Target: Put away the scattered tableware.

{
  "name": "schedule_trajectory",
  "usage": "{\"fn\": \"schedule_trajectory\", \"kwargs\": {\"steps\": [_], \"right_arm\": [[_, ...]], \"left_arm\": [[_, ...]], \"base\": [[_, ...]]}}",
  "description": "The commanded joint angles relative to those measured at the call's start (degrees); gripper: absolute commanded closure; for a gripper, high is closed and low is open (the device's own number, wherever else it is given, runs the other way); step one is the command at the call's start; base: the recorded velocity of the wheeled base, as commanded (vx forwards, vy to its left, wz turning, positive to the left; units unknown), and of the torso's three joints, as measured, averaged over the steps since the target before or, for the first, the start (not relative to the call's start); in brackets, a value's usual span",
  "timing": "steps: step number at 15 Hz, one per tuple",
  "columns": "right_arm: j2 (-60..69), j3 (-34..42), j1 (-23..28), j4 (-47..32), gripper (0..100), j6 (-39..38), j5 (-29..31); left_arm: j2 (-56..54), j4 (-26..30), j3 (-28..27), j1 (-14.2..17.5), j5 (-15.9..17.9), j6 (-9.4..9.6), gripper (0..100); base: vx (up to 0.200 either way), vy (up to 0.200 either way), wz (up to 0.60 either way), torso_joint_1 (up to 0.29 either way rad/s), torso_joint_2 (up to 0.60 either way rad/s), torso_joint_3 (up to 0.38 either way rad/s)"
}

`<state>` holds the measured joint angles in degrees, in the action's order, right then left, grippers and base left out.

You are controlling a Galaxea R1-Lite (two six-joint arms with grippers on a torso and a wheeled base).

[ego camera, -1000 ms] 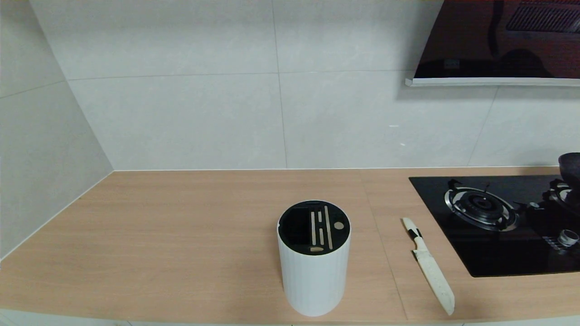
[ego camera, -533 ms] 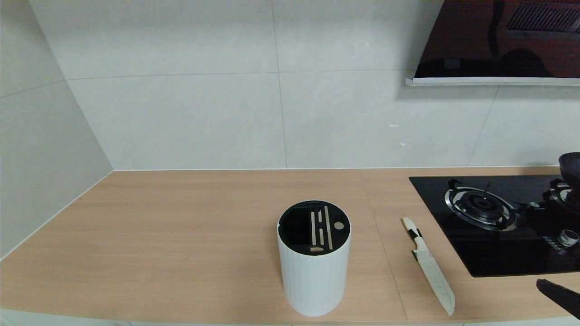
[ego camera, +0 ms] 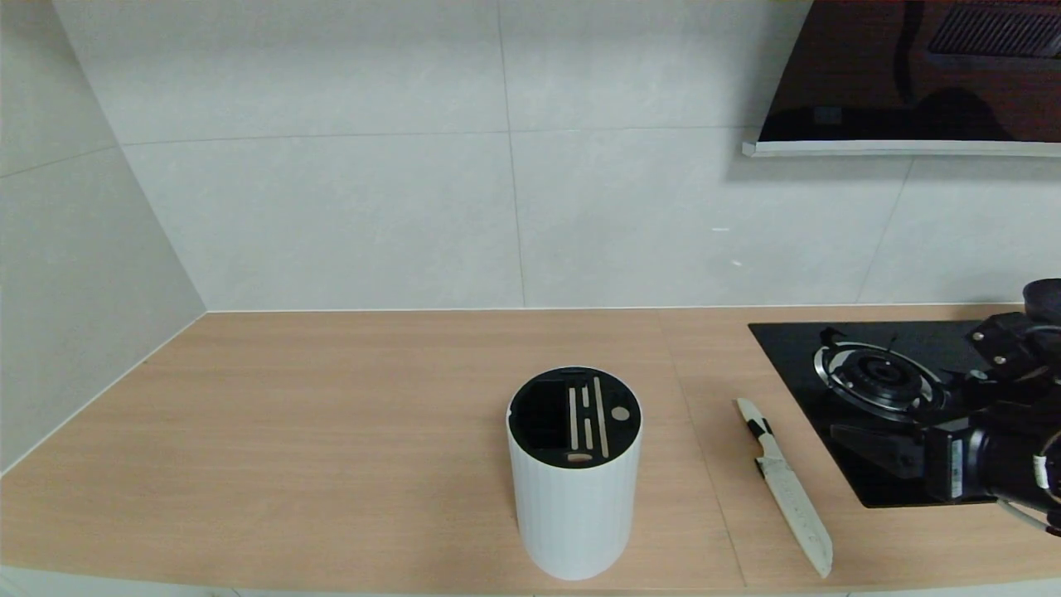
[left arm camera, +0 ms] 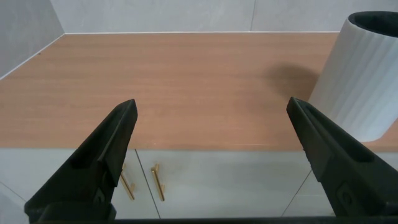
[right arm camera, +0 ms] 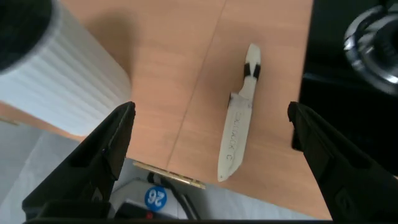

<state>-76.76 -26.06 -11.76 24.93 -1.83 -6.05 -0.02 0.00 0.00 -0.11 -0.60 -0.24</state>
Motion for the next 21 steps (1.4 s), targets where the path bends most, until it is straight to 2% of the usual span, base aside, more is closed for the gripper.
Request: {"fn": "schedule_trajectory", "kwargs": {"steps": [1,4,8,12,21], "right_arm": [[-10.3,-0.5,-0.6,2.2,0,0.1,0.4],[-18.8,0.8,-2.8,7.3,0,0.1,4.4],[-27.3,1.1,-2.9,12.9,0,-0.2,6.2],[-38.2,2.2,-2.9,27.0,0,-0.4,9.7],[-49.7,2.1,-2.7,41.7,0,-0.9,14.1]], "left_arm": [[0.0,0.0,0.0,0.0,0.0,-0.02,0],[0.0,0.0,0.0,0.0,0.0,-0.02,0],[0.0,0.0,0.0,0.0,0.0,-0.02,0],[0.0,0.0,0.0,0.0,0.0,-0.02,0],[0.0,0.0,0.0,0.0,0.0,-0.02,0]], "base": [[0.000,0.000,0.00,0.000,0.00,0.000],[0.000,0.000,0.00,0.000,0.00,0.000],[0.000,0.000,0.00,0.000,0.00,0.000],[0.000,0.000,0.00,0.000,0.00,0.000],[0.000,0.000,0.00,0.000,0.00,0.000]]}}
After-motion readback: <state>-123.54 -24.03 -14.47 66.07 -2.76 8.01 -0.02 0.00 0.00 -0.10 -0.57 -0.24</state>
